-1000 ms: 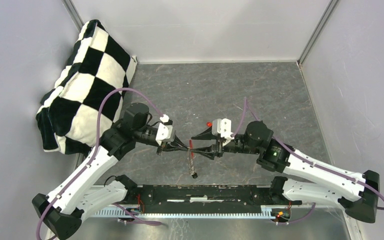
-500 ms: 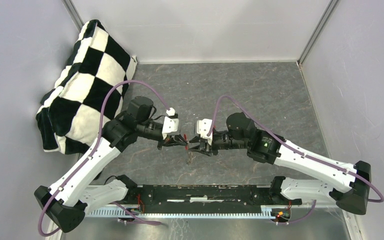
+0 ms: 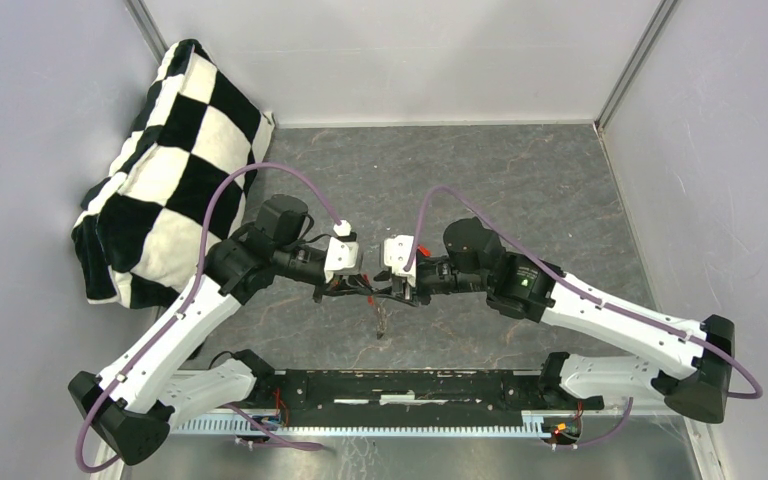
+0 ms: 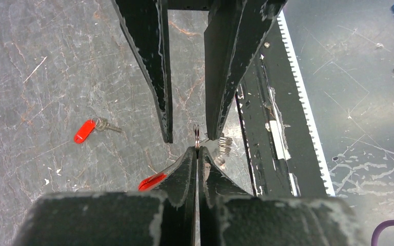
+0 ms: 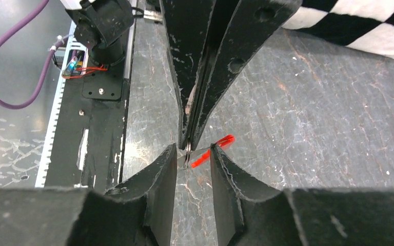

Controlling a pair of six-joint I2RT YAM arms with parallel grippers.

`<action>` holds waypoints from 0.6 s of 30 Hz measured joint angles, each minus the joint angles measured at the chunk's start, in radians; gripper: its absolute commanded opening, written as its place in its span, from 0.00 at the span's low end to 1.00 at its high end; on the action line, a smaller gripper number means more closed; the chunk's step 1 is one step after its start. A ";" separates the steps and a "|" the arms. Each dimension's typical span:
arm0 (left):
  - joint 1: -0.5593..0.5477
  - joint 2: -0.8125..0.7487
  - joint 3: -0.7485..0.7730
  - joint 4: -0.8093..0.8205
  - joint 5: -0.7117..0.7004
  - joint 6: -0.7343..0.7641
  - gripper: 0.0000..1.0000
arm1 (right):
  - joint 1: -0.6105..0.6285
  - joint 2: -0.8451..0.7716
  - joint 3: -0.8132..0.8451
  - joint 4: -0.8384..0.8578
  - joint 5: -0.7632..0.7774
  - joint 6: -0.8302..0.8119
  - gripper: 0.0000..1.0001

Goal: Put the keys on the keyring

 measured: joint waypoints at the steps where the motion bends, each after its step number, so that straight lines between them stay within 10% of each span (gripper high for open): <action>1: 0.000 0.000 0.000 0.000 0.000 0.000 0.02 | 0.000 0.005 0.001 -0.004 -0.003 -0.002 0.33; 14: 0.000 -0.015 0.000 -0.003 0.013 0.002 0.03 | 0.000 0.029 0.014 -0.025 -0.031 -0.019 0.00; 18: 0.000 -0.016 0.000 -0.005 0.019 0.006 0.40 | -0.001 0.023 0.002 -0.004 -0.027 -0.006 0.00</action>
